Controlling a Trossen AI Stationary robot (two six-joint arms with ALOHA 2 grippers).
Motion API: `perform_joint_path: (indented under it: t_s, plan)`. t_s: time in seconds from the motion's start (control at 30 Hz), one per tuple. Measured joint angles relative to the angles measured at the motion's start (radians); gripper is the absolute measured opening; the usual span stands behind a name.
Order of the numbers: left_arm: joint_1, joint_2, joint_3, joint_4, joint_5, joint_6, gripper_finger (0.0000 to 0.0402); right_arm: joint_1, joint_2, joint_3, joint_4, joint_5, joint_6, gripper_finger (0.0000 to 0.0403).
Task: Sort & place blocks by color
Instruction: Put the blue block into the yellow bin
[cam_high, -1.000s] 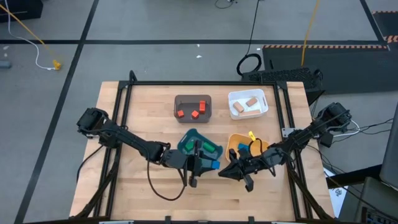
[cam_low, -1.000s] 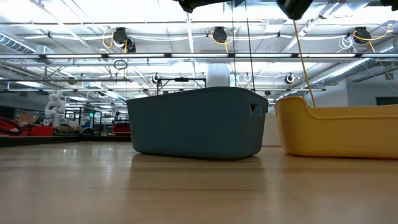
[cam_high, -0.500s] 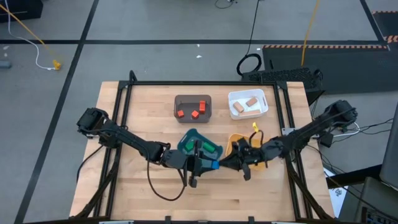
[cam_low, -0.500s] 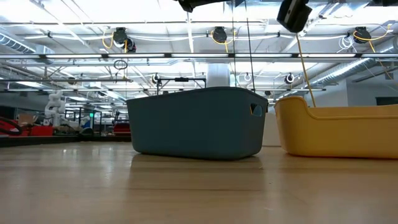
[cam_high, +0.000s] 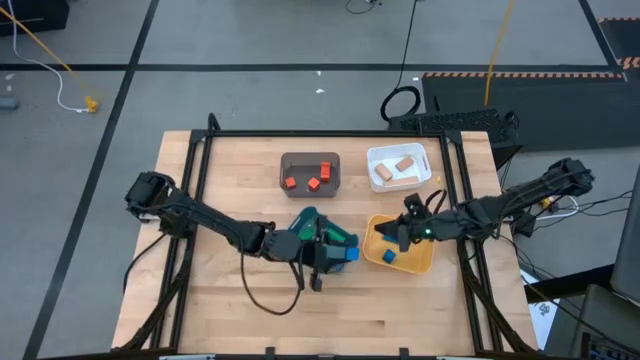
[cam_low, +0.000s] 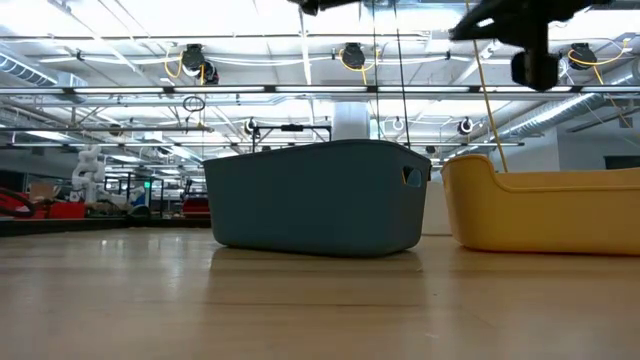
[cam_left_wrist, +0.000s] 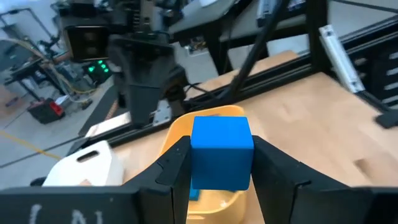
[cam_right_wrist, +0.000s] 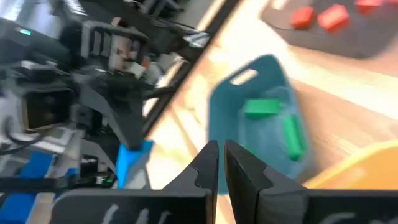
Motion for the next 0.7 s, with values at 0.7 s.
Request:
perform_joint_path:
  t_s: [0.7]
  plan:
    - [0.121, 0.001, 0.0, 0.046, 0.133, -0.027, 0.0138, -0.075, 0.02, 0.0, -0.12, -0.004, -0.037, 0.0018]
